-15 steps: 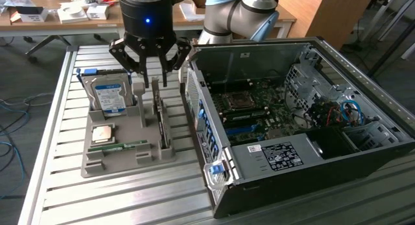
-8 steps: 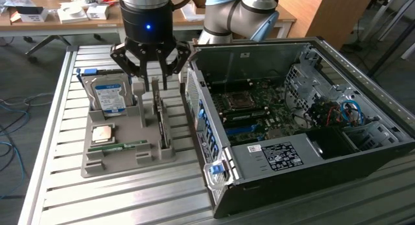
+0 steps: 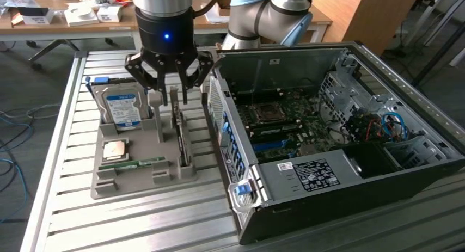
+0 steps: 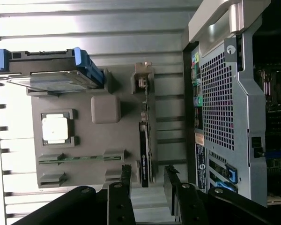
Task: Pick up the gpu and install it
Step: 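Pick up the gpu and move the gpu toward the slot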
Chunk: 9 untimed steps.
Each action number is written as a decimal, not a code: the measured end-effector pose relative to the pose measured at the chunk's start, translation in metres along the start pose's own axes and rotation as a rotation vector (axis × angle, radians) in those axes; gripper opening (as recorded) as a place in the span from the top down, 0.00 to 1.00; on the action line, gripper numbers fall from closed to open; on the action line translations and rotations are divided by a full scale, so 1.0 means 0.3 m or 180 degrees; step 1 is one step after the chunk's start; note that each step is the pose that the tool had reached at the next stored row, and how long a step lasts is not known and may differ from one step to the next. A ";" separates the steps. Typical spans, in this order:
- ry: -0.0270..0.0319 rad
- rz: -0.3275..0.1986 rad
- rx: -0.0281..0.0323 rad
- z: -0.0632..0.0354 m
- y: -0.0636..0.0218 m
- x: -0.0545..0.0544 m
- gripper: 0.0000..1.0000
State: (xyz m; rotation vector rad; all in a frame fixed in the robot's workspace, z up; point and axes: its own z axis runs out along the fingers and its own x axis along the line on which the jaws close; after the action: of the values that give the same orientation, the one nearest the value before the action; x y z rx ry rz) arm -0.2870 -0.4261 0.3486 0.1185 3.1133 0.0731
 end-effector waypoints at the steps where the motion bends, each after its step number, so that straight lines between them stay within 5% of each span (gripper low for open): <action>1: 0.0000 0.0000 0.0000 0.003 0.000 0.000 0.58; 9: 0.0000 0.0000 0.0000 0.030 -0.001 0.001 0.58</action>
State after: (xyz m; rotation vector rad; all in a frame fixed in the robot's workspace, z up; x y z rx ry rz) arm -0.2870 -0.4261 0.3396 0.1185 3.1133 0.0731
